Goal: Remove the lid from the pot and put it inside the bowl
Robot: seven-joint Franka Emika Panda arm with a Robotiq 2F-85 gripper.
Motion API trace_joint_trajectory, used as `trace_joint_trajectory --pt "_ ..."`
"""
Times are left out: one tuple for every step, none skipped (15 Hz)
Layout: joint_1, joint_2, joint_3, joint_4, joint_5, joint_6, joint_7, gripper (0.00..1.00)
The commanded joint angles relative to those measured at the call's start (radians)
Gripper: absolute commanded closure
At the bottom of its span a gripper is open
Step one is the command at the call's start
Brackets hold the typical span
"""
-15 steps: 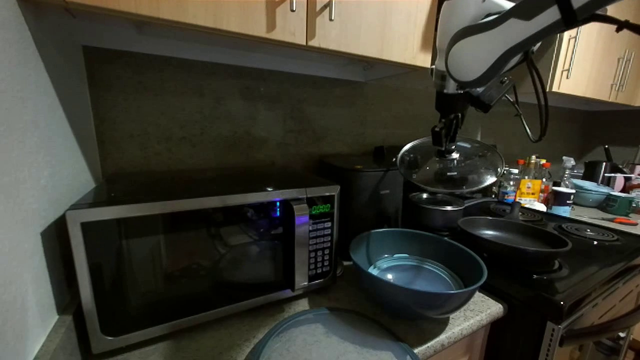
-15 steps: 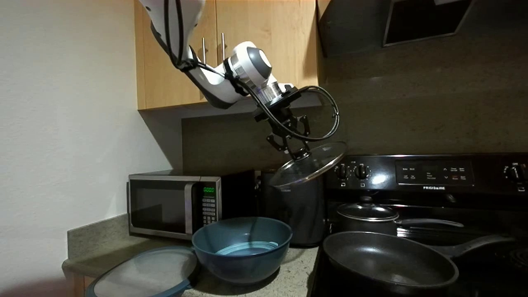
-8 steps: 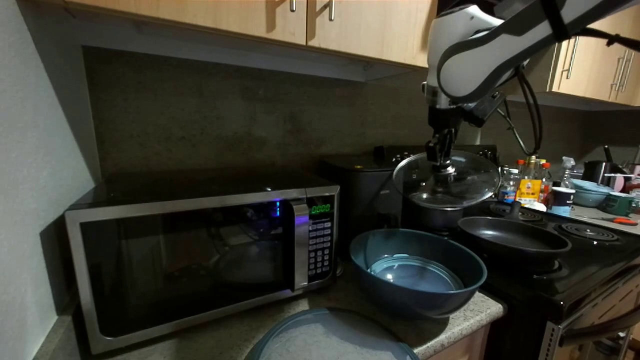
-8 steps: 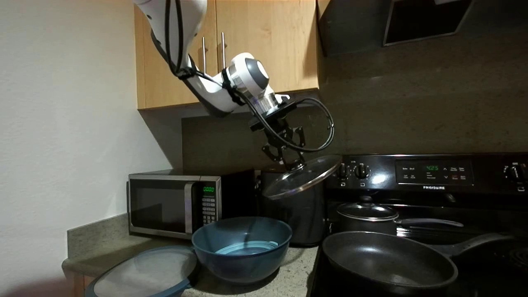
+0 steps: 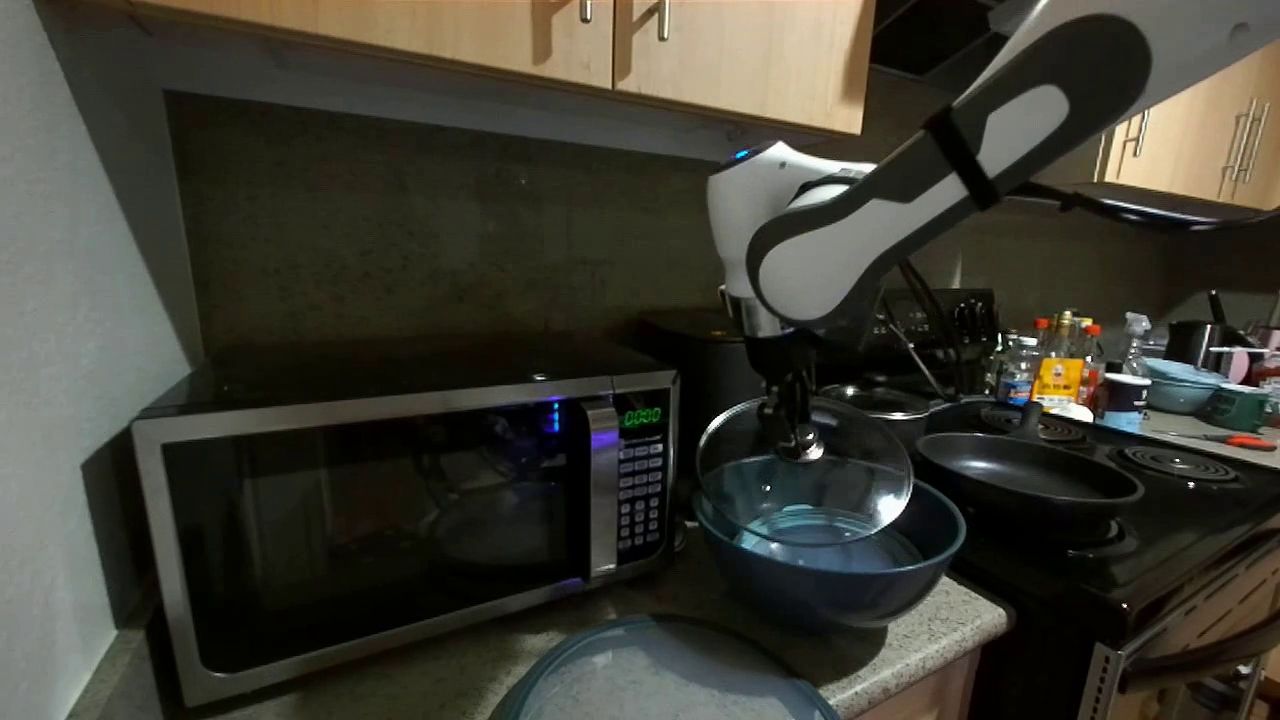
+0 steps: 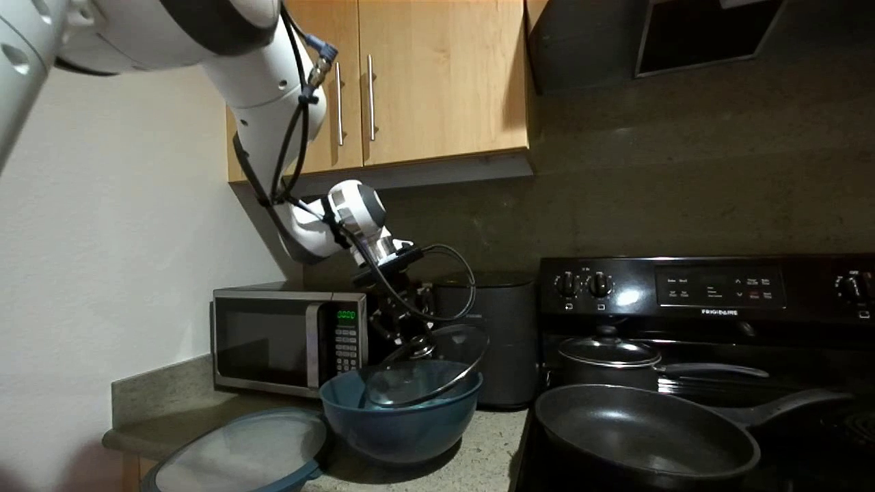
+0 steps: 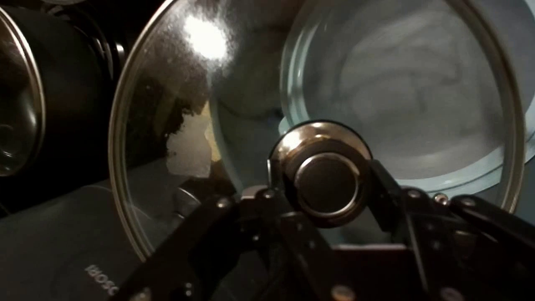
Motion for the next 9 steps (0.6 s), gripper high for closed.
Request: trace_joint_trajectory --pt "0.031 0.075 0.003 0.102 -0.024 -0.087 0.007 0.75" --pt "0.036 0.088 0.002 0.117 -0.018 -0.103 0.003 0.75" --pt "0.039 0.1 0.001 0.133 -0.014 -0.117 0.003 0.75" --pt "0.039 0.102 0.001 0.145 -0.008 -0.136 0.001 0.75" --pt "0.036 0.098 0.002 0.149 -0.003 -0.151 0.0 0.75" --pt "0.033 0.084 0.001 0.142 0.002 -0.164 0.005 0.75" --pt "0.025 0.067 0.002 0.129 0.019 -0.181 0.0 0.75" --pt "0.017 0.041 -0.003 0.108 0.03 -0.187 0.016 0.75" --pt "0.01 0.023 -0.008 0.094 0.038 -0.186 0.029 0.75"
